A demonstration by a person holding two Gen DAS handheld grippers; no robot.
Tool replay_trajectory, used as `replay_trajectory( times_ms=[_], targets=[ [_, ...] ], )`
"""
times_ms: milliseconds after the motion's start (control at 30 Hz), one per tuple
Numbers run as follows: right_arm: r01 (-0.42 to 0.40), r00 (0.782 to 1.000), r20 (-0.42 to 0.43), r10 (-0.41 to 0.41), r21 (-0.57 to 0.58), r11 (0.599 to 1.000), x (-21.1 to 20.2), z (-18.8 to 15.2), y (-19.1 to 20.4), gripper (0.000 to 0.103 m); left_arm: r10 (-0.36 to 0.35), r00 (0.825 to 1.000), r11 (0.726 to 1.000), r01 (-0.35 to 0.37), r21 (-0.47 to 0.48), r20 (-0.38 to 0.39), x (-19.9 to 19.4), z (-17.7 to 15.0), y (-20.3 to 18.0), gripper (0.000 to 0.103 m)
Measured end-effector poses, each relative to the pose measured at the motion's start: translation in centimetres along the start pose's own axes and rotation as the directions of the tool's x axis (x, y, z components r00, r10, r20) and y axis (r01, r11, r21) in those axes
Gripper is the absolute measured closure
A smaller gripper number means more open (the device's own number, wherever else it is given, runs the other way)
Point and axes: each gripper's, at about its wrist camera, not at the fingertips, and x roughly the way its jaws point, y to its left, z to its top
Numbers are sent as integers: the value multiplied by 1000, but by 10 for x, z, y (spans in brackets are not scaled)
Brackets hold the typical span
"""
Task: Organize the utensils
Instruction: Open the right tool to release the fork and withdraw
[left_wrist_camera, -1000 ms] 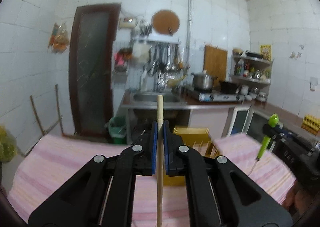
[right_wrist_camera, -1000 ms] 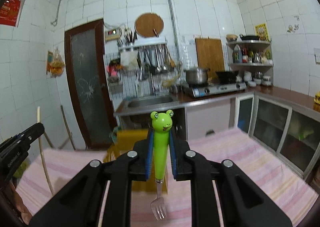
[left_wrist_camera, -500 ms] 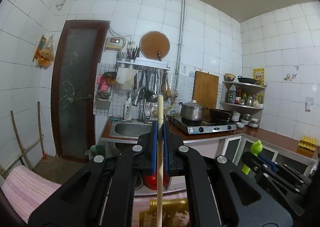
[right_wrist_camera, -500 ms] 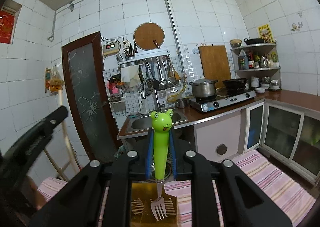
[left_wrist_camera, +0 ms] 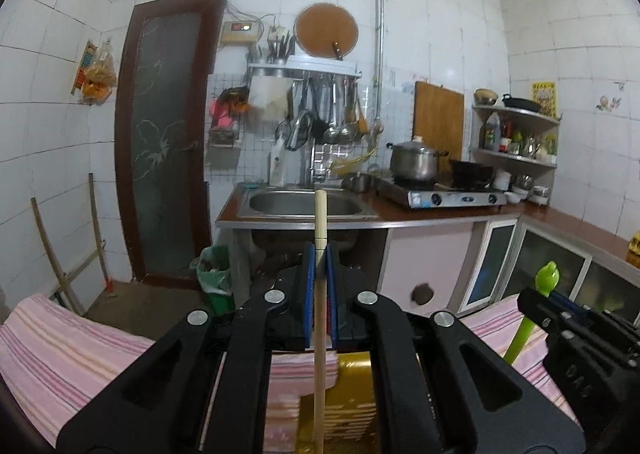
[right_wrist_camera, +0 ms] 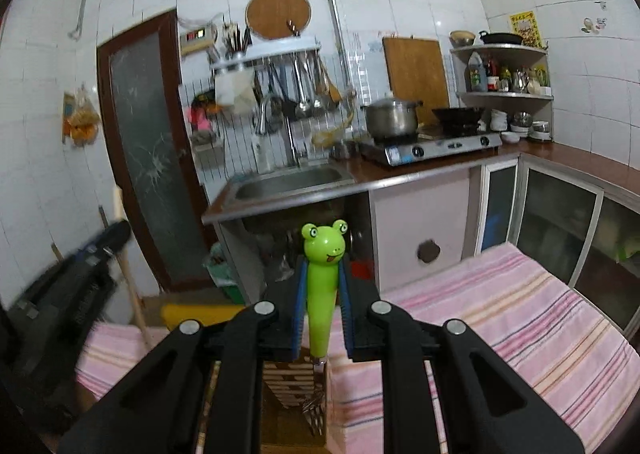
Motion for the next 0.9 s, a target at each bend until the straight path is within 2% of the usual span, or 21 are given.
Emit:
replay_trajectory(
  times_ms=[100, 167, 200, 233, 267, 300, 333, 367, 467, 533, 700, 800, 900],
  targets=[
    [1, 999, -48, -3, -26, 1000, 5, -6, 0, 87, -7, 999, 1000, 6, -21, -38, -11, 5, 10, 98],
    [9, 997, -77, -13, -57, 998, 2, -5, 2, 81, 5, 999, 1000, -6, -19, -53, -25, 13, 17, 94],
    [12, 996, -85, -18, -66, 998, -2, -4, 2, 62, 10, 998, 1000, -10, -14, -65, -33, 16, 20, 90],
    [7, 997, -73, -12, -71, 997, -12, 1, 2, 47, 20, 997, 1000, -21, -14, -73, -45, 22, 25, 76],
    [14, 998, -58, -19, -78, 997, -19, 4, 2, 45, 27, 997, 999, -28, -21, -71, -55, 25, 29, 55],
    [33, 999, -39, -37, -96, 995, -31, 8, 2, 44, 30, 997, 999, -32, -27, -70, -67, 29, 34, 44],
    [39, 998, -36, -43, -105, 994, -40, 9, 2, 41, 41, 997, 999, -43, -29, -67, -80, 31, 38, 25],
    [41, 998, -37, -45, -108, 993, -49, 11, 0, 39, 56, 996, 998, -58, -27, -63, -90, 31, 41, 16],
    [54, 997, -48, -60, -123, 991, -79, 8, -5, 27, 94, 994, 995, -95, -8, -60, -125, 27, 49, 5],
    [48, 996, -65, -58, -138, 989, -100, -4, -10, 21, 110, 991, 994, -110, -3, -75, -143, 19, 53, 5],
    [26, 990, -137, -45, -137, 990, -132, -51, -27, 21, 133, 976, 991, -132, 16, -174, -174, -24, 65, 5],
    [21, 982, -184, -47, -141, 990, -142, -83, -36, 21, 100, 968, 994, -106, -14, -229, -184, -52, 72, 5],
    [32, 973, -221, -69, -165, 986, -148, -109, -41, 21, 106, 955, 993, -117, -25, -277, -189, -79, 74, 5]
  ],
)
